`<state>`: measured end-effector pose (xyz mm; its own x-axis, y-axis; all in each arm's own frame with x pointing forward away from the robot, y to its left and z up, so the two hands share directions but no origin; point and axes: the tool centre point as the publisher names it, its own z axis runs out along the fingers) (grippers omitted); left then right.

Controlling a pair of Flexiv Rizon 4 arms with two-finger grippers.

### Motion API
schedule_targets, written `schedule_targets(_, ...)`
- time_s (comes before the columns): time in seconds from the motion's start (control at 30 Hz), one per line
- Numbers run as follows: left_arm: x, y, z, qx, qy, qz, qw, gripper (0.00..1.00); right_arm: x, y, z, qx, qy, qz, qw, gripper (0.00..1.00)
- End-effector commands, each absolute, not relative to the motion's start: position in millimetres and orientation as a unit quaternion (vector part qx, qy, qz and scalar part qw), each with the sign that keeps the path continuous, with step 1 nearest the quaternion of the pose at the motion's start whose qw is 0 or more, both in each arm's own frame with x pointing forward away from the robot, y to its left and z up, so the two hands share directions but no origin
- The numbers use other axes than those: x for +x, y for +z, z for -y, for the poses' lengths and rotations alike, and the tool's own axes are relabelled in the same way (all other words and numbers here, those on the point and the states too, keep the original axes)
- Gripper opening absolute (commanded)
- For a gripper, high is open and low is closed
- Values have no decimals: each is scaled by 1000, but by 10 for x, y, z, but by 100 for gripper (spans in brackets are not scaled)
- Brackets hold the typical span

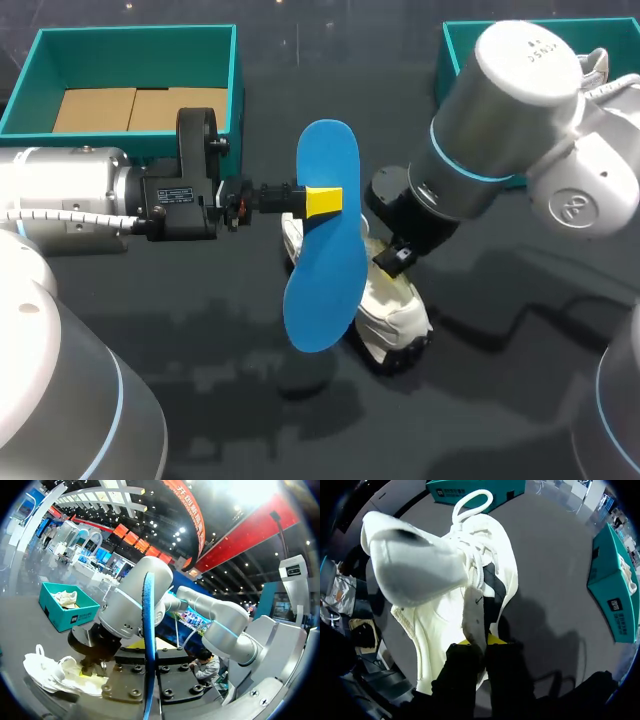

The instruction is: Take the shoe out of the shoebox, open the shoe tongue, remove and reinsert the insole, then place the shoe into the shoebox

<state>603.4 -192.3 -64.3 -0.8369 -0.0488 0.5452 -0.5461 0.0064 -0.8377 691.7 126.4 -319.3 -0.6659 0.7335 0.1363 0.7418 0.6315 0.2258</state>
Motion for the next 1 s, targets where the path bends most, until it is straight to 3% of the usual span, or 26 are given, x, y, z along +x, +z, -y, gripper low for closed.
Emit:
schedule_targets(0.03, 6041, -654, 1955, 217, 671, 684, 185, 0, 6900, -3199, -1236, -456, -155, 877, 10, 0)
schedule_targets(0.47, 6041, -654, 1955, 217, 671, 684, 185, 0, 6906, -3278, -1413, -624, -103, 774, 6, 0)
schedule_targets(1.0, 6041, -654, 1955, 217, 671, 684, 185, 0, 6904, -3498, -1499, -652, -115, 749, 36, 0)
